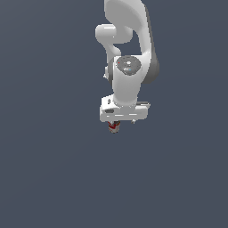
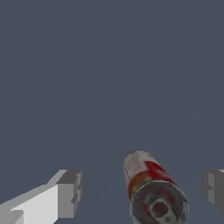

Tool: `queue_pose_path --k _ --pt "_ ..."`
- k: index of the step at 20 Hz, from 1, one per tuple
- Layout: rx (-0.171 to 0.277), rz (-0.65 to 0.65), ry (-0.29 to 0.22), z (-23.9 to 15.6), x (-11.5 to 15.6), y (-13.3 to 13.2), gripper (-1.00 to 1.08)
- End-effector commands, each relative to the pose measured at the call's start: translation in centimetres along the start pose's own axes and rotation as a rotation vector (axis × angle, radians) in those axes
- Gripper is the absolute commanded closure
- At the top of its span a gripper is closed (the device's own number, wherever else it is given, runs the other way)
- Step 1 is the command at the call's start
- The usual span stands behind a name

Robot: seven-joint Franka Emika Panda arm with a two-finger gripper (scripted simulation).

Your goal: Pick up the object and move it to a goal position.

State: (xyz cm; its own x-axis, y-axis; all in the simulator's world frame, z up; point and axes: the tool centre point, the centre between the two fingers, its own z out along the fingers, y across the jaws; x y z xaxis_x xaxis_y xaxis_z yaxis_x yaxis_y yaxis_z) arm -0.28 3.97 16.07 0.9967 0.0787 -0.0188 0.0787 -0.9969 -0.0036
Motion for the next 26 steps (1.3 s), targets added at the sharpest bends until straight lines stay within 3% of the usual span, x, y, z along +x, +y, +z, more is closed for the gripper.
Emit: queue_pose_path --k 1,13,26 --pt "0.0 0.0 0.0 0.0 0.0 0.0 -0.92" --pt "0.019 0.062 0.019 -1.2 0.6 1.9 -0.92" --pt "0.014 -0.029 0.018 -0.5 -0.3 2.1 -0.92"
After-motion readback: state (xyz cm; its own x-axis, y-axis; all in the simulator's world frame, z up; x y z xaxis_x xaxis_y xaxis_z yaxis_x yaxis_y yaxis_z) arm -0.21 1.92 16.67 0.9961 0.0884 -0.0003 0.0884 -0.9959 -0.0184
